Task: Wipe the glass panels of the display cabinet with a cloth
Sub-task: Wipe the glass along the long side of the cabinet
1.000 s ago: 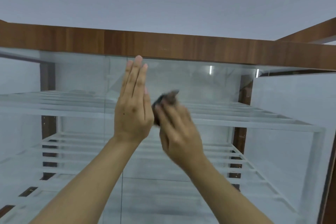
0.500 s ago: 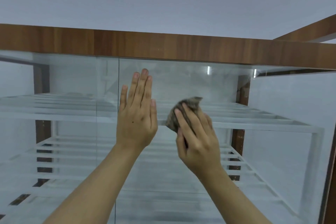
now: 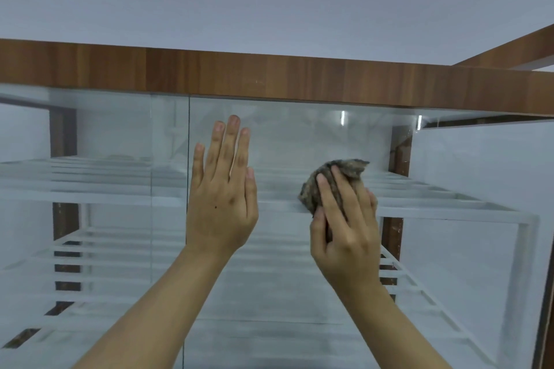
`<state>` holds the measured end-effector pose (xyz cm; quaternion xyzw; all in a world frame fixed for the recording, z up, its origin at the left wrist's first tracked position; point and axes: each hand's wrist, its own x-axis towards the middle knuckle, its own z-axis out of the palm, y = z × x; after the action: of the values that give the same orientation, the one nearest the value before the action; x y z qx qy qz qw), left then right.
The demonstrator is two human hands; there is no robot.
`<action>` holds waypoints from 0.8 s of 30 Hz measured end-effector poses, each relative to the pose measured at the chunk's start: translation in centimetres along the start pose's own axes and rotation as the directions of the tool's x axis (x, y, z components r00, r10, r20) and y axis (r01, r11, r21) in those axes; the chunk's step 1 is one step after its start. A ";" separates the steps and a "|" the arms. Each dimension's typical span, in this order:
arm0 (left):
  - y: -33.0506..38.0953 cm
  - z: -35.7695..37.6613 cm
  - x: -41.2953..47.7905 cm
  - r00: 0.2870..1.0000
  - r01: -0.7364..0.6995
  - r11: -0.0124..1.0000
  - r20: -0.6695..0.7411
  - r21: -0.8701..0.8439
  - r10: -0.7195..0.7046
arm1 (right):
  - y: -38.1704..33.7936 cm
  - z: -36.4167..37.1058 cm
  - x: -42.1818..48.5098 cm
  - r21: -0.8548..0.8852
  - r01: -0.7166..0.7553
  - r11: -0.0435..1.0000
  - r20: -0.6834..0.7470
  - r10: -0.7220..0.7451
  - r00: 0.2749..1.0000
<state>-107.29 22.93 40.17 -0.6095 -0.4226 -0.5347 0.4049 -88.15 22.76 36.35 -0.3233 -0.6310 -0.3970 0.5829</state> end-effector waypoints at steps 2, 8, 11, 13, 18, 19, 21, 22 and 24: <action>0.1 0.0 0.0 1.000 0.001 1.000 0.003 0.002 -0.001 | 0.0 0.9 3.9 0.029 -0.173 0.985 -0.118 0.175 0.977; -0.1 0.0 0.1 1.000 -0.008 1.000 -0.008 -0.012 0.008 | -2.8 2.4 4.6 0.032 -0.052 0.998 -0.037 0.053 0.998; 0.0 0.0 0.0 1.000 -0.004 1.000 -0.004 -0.005 0.004 | -0.9 0.5 0.3 0.028 0.144 0.989 0.095 -0.146 0.985; 0.1 0.1 -0.1 1.000 0.005 1.000 0.001 0.010 -0.005 | 0.3 0.1 1.2 0.020 0.047 0.999 0.021 -0.048 0.999; 0.0 0.1 0.0 1.000 -0.002 1.000 -0.009 -0.004 0.002 | -2.3 2.2 7.0 0.052 -0.206 0.977 -0.135 0.211 0.968; 0.0 0.0 0.1 1.000 -0.003 1.000 -0.012 -0.007 0.003 | -2.8 2.4 5.7 0.062 -0.120 0.991 -0.075 0.124 0.989; -0.1 0.0 0.0 1.000 -0.001 1.000 -0.013 -0.008 0.001 | -2.6 1.5 1.1 0.054 0.078 0.995 0.071 -0.082 0.994; 0.0 0.1 0.0 1.000 0.001 1.000 -0.011 -0.006 -0.001 | -1.8 0.6 -0.9 0.041 0.147 0.988 0.120 -0.150 0.981; 0.2 0.1 0.0 1.000 0.011 1.000 -0.007 0.006 -0.011 | 0.3 -0.9 -2.2 0.035 0.174 0.984 0.121 -0.177 0.977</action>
<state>-107.04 22.93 40.13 -0.6042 -0.4260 -0.5379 0.4052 -87.23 22.27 34.16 -0.2832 -0.6967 -0.4183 0.5093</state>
